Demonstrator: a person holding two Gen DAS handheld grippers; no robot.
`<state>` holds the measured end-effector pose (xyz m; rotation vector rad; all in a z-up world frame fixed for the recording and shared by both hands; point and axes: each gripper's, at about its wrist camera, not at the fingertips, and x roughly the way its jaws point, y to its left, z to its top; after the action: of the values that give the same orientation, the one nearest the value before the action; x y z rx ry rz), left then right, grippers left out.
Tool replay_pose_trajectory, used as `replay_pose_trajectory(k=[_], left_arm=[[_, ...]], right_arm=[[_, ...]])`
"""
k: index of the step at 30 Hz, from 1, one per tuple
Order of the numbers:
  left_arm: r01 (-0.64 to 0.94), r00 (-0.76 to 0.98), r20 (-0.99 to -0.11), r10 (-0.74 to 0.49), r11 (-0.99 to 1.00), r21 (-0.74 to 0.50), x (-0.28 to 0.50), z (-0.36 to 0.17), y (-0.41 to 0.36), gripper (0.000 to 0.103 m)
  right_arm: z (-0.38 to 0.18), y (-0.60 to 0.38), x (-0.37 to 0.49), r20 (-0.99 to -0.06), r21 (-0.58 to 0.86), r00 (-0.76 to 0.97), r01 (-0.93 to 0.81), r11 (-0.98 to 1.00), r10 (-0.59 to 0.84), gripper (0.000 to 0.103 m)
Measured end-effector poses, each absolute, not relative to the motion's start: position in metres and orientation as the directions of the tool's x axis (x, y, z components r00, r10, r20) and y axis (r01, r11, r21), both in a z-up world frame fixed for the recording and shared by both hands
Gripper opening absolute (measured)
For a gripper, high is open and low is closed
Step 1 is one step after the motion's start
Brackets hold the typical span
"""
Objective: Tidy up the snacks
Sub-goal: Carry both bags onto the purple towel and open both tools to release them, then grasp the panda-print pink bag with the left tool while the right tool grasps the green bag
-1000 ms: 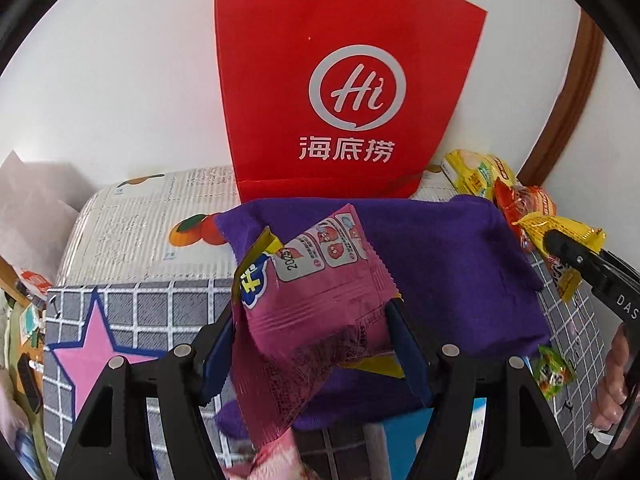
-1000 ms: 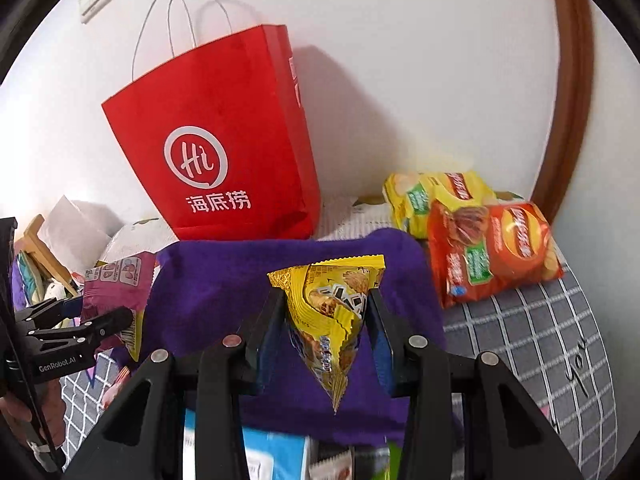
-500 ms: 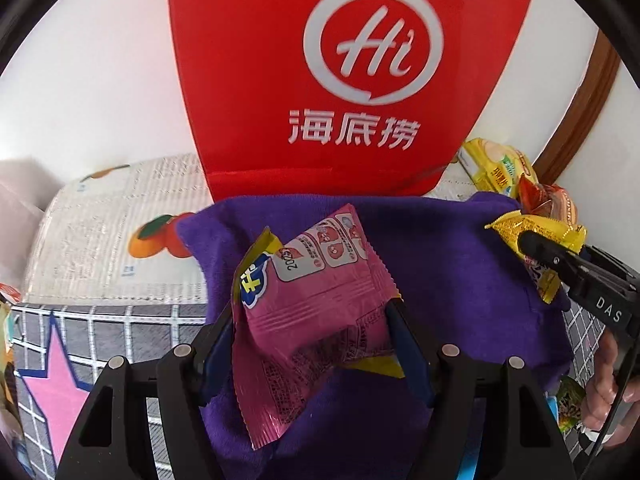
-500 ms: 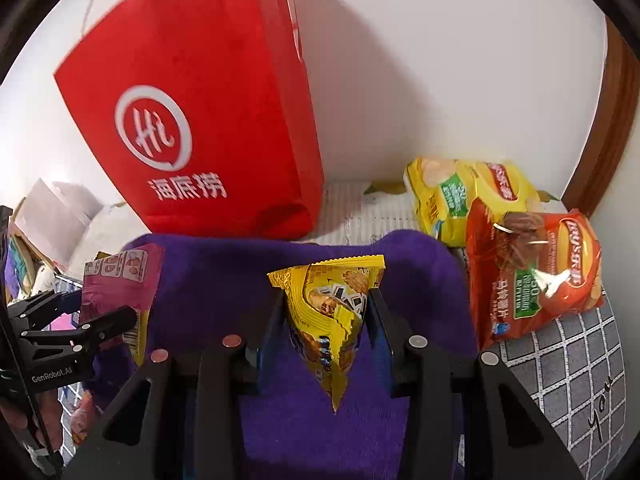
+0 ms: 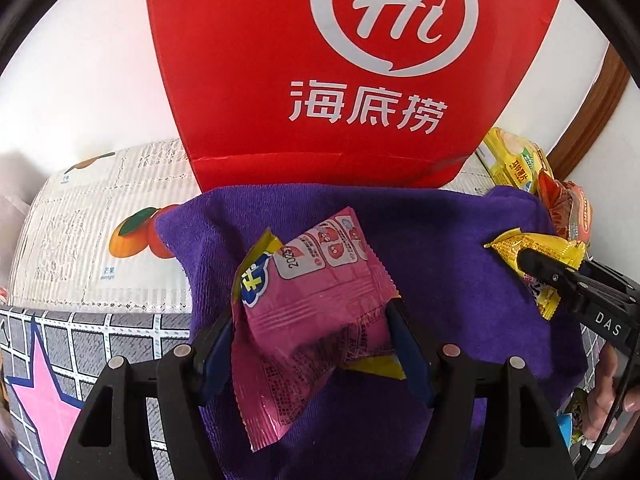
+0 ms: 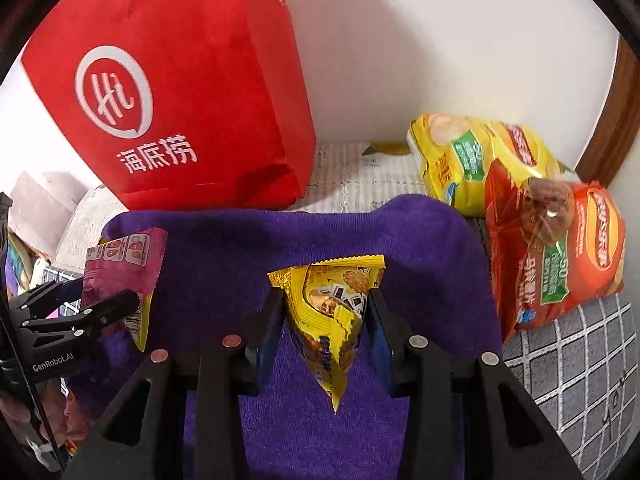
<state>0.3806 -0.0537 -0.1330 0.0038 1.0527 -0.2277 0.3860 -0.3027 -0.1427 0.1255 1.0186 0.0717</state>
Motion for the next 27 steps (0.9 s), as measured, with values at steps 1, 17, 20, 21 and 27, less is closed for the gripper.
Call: replay_pose_trajectory(k=[1, 17, 20, 21, 27], left_arm=[[0.191, 0.474, -0.861, -0.182, 0.976, -0.101, 0.38, -0.133, -0.054, 0.07], [0.154, 0.52, -0.842, -0.145, 0.985, -0.074, 0.353, -0.107, -0.045, 0.09], [0.135, 0.552, -0.823, -0.137, 0.988, -0.075, 0.336, -0.093, -0.039, 0.089], [0.131, 0.56, -0.817, -0.136, 0.989, -0.075, 0.329, -0.089, -0.037, 0.089], [0.125, 0.571, -0.806, -0.156, 0.987, -0.102, 0.288, -0.069, -0.023, 0.089]], right_arm=[[-0.144, -0.304, 0.387, -0.848, 0.141, 0.516, 0.004, 0.99, 0.119, 0.041], [-0.091, -0.297, 0.346, -0.773, 0.034, 0.635, 0.028, 0.999, 0.008, 0.085], [-0.075, -0.3, 0.321, -0.758, 0.021, 0.653, 0.032, 0.999, -0.006, 0.085], [-0.071, -0.302, 0.313, -0.759, 0.032, 0.651, 0.031, 0.999, 0.004, 0.085], [-0.054, -0.328, 0.252, -0.745, 0.044, 0.667, 0.071, 0.996, -0.015, 0.085]])
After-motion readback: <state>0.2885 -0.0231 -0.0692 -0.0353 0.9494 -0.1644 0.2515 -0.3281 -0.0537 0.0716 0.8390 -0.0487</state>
